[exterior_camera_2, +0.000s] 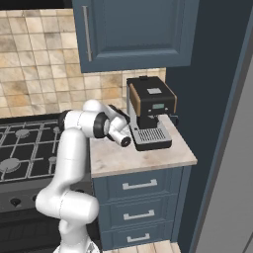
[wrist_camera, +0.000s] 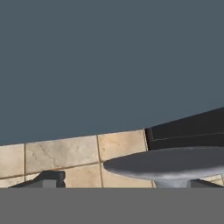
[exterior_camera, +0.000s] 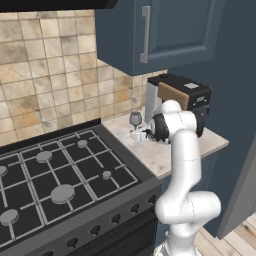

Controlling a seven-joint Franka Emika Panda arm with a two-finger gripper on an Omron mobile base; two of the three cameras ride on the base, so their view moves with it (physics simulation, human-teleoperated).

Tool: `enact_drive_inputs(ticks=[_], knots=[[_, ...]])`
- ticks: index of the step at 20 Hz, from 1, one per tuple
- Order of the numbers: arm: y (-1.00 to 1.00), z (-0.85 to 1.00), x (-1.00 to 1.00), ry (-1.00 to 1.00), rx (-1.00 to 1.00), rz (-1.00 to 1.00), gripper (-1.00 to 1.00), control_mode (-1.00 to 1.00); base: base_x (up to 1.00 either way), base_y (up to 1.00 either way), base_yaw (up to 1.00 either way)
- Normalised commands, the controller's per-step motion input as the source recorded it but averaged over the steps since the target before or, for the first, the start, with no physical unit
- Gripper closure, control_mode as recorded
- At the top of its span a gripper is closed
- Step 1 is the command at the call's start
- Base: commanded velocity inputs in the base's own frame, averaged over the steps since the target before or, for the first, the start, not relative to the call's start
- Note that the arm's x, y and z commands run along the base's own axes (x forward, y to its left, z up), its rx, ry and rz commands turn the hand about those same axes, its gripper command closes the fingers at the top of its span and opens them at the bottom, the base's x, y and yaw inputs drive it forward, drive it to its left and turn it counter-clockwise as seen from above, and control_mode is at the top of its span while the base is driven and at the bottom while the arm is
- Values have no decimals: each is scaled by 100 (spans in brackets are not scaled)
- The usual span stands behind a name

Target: Retrieve the wine glasses from the counter and place one next to each plate.

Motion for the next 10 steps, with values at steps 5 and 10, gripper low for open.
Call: enact_drive_inputs(ticks=[5,10], knots=[[33,-25,27,-2,0,0,100,-100,0,0,0],[29,-1,8,-12,-2,0,100,-100,0,0,0]])
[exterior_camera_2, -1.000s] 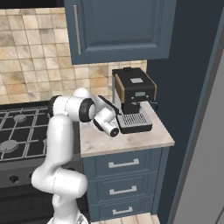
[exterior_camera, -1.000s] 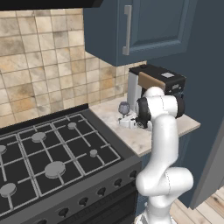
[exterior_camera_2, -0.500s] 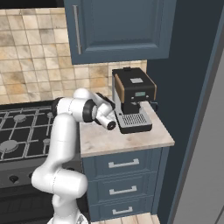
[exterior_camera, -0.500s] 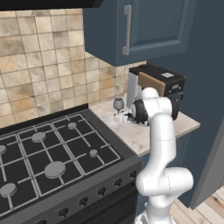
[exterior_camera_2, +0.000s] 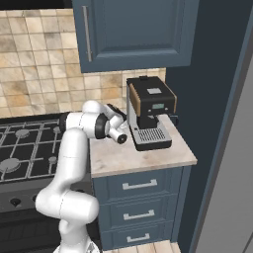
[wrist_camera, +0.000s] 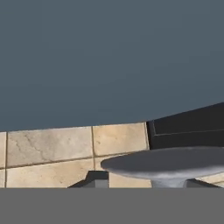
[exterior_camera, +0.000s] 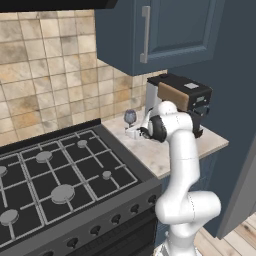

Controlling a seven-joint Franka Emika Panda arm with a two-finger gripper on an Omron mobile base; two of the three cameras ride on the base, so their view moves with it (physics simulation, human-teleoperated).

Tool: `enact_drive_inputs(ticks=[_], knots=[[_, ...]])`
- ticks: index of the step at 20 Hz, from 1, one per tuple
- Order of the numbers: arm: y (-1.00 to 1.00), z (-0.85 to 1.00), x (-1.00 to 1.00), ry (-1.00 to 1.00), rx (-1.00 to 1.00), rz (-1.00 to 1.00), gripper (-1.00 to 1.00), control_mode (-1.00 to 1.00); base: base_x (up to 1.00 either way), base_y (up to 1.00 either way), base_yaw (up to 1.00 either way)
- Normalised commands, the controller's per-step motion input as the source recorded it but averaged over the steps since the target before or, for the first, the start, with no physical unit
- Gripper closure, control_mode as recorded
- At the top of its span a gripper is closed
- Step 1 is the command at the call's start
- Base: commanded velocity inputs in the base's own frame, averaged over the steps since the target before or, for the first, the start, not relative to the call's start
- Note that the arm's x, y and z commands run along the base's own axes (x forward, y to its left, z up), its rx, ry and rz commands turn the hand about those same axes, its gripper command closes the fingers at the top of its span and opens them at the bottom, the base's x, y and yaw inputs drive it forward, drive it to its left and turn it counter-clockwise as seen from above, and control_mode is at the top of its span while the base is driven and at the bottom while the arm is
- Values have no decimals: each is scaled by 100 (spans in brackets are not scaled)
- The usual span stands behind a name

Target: Retrieve the wine glasses from the counter and place one next to each plate.

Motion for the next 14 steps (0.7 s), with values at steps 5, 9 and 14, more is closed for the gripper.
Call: enact_drive_inputs(ticks=[5,9,14], knots=[[30,4,-3,-35,-12,2,100,-100,0,0,0],[16,30,-21,-34,-3,4,100,-100,0,0,0],[-3,52,-40,-8,6,3,100,-100,0,0,0]])
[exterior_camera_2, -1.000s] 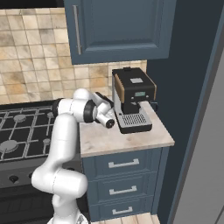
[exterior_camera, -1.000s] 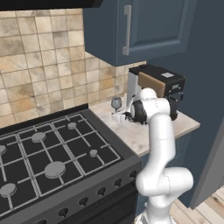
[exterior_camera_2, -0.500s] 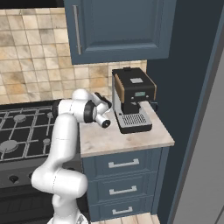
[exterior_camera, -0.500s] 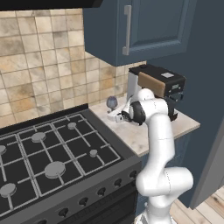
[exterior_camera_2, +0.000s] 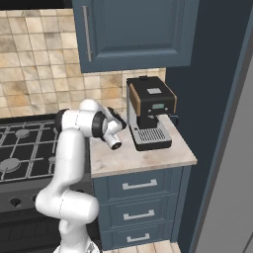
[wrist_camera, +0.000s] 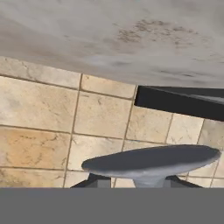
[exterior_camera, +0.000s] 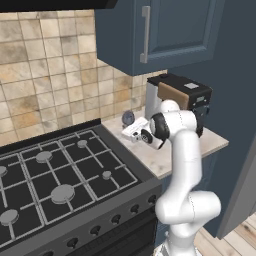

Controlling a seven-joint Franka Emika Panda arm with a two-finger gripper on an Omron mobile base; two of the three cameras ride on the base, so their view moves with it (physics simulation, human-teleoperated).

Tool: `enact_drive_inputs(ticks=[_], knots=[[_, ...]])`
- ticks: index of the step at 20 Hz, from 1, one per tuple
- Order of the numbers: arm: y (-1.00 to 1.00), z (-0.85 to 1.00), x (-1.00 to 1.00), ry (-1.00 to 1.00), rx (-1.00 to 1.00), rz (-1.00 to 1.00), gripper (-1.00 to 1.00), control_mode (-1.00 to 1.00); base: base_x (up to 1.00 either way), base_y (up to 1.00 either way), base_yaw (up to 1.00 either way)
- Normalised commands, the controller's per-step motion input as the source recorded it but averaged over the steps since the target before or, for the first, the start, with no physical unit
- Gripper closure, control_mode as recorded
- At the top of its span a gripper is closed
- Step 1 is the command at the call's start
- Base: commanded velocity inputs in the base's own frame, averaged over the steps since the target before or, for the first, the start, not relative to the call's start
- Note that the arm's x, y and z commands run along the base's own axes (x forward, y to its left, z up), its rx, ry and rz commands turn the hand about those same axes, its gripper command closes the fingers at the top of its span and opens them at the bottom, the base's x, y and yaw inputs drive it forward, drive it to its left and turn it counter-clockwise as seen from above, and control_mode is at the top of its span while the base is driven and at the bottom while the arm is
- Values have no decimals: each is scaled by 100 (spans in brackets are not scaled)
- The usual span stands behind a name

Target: Retrieve the wine glasses from the counter and place one next to each plate.

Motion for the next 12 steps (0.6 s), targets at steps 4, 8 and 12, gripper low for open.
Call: enact_drive_inputs(ticks=[4,8,12], knots=[[-19,60,-62,0,15,1,100,-100,0,0,0],[-40,68,-98,0,8,1,100,-100,0,0,0],[-64,71,-100,0,2,0,100,-100,0,0,0]])
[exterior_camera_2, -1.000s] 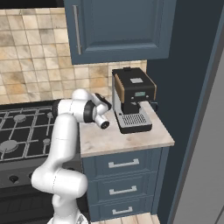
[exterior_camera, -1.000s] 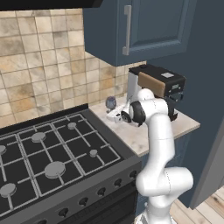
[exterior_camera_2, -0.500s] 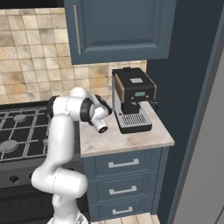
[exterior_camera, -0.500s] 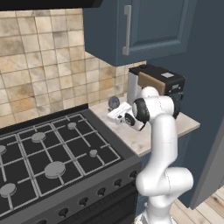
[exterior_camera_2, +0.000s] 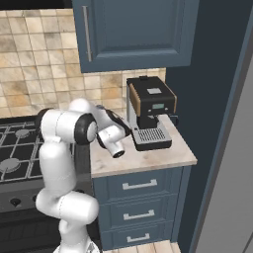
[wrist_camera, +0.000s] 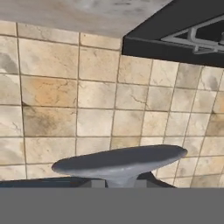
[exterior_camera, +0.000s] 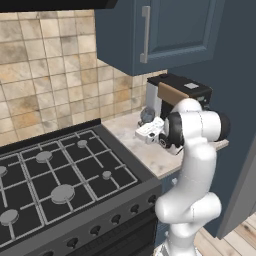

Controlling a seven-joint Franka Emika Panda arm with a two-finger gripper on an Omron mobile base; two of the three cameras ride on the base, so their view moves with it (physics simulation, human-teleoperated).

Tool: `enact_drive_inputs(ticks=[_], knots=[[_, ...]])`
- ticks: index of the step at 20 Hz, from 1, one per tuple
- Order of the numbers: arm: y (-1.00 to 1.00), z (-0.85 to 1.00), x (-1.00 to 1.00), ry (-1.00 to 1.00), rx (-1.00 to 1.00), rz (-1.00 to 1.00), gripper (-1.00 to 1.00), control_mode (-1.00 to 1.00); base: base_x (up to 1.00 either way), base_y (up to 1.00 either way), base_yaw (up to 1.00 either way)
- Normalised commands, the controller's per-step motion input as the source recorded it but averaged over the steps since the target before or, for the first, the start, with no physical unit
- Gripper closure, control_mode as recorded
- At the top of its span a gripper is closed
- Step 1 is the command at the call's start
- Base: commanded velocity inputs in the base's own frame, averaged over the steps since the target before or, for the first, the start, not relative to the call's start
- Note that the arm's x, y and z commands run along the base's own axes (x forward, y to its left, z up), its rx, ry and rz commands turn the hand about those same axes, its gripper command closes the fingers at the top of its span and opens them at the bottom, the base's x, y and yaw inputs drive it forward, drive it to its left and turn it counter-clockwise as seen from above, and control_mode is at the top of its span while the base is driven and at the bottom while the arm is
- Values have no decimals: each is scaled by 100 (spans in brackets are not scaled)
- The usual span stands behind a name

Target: Retrieve the wine glasses from the counter and place one next to each plate.

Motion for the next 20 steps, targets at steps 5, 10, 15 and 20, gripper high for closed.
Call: enact_drive_inputs(ticks=[5,10,15,20], knots=[[-81,72,-98,5,2,-2,100,-100,0,0,0],[-69,77,-76,24,2,-11,100,-100,0,0,0],[-76,72,-65,38,1,-13,100,-100,0,0,0],[-57,26,-74,18,1,-5,100,-100,0,0,0]])
